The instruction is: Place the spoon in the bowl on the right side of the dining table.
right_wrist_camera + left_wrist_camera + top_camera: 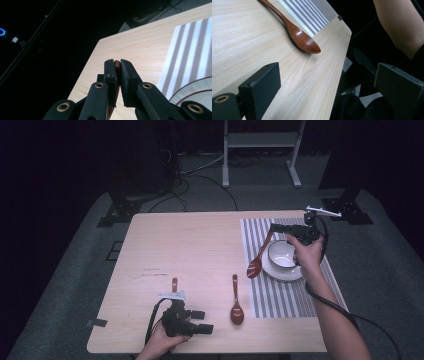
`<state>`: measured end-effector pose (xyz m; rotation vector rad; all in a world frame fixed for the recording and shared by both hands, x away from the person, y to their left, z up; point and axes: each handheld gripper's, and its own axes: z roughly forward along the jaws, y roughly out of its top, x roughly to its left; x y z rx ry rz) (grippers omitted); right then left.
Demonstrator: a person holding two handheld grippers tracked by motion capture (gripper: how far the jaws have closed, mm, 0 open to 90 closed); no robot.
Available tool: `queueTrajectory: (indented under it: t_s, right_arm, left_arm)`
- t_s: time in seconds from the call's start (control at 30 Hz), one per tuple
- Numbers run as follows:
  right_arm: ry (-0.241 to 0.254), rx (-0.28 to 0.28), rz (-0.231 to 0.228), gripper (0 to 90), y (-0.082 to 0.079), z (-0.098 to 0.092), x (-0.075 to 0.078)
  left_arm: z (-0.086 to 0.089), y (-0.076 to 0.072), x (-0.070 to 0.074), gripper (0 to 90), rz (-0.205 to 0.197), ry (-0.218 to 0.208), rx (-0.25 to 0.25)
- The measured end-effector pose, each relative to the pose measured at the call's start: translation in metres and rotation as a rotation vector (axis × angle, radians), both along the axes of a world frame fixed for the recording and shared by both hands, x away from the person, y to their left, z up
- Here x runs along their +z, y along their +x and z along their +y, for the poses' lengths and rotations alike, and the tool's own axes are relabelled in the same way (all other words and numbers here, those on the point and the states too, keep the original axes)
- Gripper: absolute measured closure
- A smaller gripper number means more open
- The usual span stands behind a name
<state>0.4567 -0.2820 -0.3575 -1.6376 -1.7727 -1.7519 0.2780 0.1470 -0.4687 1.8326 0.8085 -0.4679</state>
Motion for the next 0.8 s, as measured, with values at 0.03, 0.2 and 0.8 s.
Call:
queueTrajectory:
  t_s: [0.03,0.2,0.8]
  right_arm:
    - [0.0,-0.009,-0.001,83.7,0.0,-0.003,0.001]
    - [0.003,-0.046,-0.007,83.7,-0.001,-0.016,0.008]
    - [-0.012,-0.163,-0.012,83.7,-0.001,-0.053,0.019]
  left_arm:
    - [0.0,0.0,0.0,5.8,0.0,0.0,0.0]
    - [0.001,0.001,0.0,5.8,-0.005,0.004,0.003]
    - [0.001,0.001,0.001,5.8,-0.006,-0.001,0.007]
